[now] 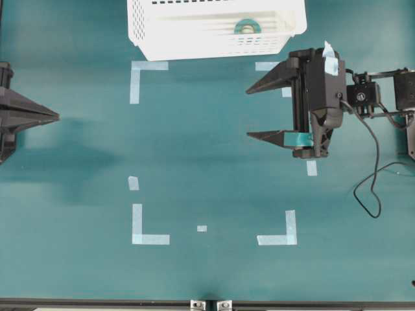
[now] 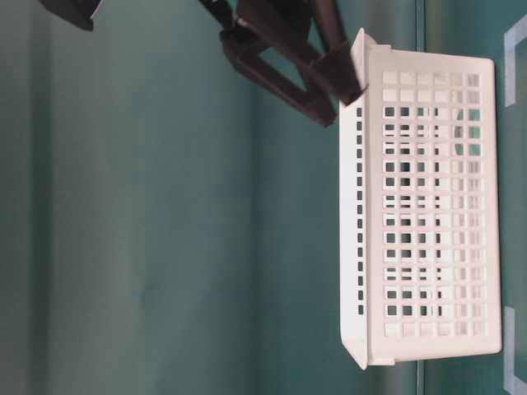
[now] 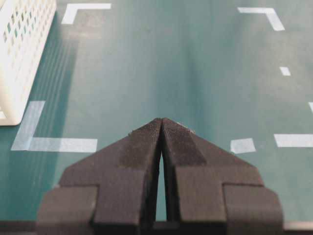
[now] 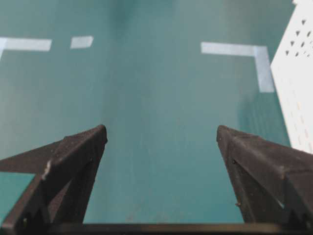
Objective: Put the tape in the middle into the white basket.
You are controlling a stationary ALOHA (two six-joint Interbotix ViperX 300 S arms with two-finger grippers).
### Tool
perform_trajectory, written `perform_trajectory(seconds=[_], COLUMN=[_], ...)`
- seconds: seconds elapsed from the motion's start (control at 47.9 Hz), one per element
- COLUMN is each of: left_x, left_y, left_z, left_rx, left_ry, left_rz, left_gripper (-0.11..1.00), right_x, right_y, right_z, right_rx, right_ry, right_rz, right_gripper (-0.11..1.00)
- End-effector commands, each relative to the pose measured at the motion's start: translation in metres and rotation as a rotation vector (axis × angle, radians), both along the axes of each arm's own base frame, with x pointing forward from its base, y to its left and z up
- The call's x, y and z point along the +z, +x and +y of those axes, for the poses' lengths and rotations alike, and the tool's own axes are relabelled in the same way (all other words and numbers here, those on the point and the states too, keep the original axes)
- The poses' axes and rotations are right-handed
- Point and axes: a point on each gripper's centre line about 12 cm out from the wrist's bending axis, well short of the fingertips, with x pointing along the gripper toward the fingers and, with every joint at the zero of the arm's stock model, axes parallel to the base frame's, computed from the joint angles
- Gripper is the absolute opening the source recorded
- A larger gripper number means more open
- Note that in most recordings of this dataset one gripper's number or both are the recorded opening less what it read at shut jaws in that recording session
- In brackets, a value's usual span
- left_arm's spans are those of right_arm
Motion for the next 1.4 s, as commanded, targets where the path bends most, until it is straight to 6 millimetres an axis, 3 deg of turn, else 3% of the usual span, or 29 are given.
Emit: perform_trajectory(seconds=[0.0,0.46,1.379], left_x=[0.004,0.004,0.004], left_y=[0.001,0.001,0.001], left_z=[0.0,0.0,0.0], left_rx=[0.0,0.0,0.0], left_ry=[0.003,0.001,0.003], left_rz=[-0.011,-0.011,-0.011], left_gripper=[-0.11,-0.11,-0.11], right_x=[0.009,0.024,0.023], right_y=[-0.001,-0.022,-0.126], right_z=[0.004,0.01,0.014], right_rx=[0.012,0.033,0.071], right_ry=[0.002,0.002,0.017], right_rz=[-0.032,-0.09,-0.28], right_gripper=[0.98,0.98,0.98])
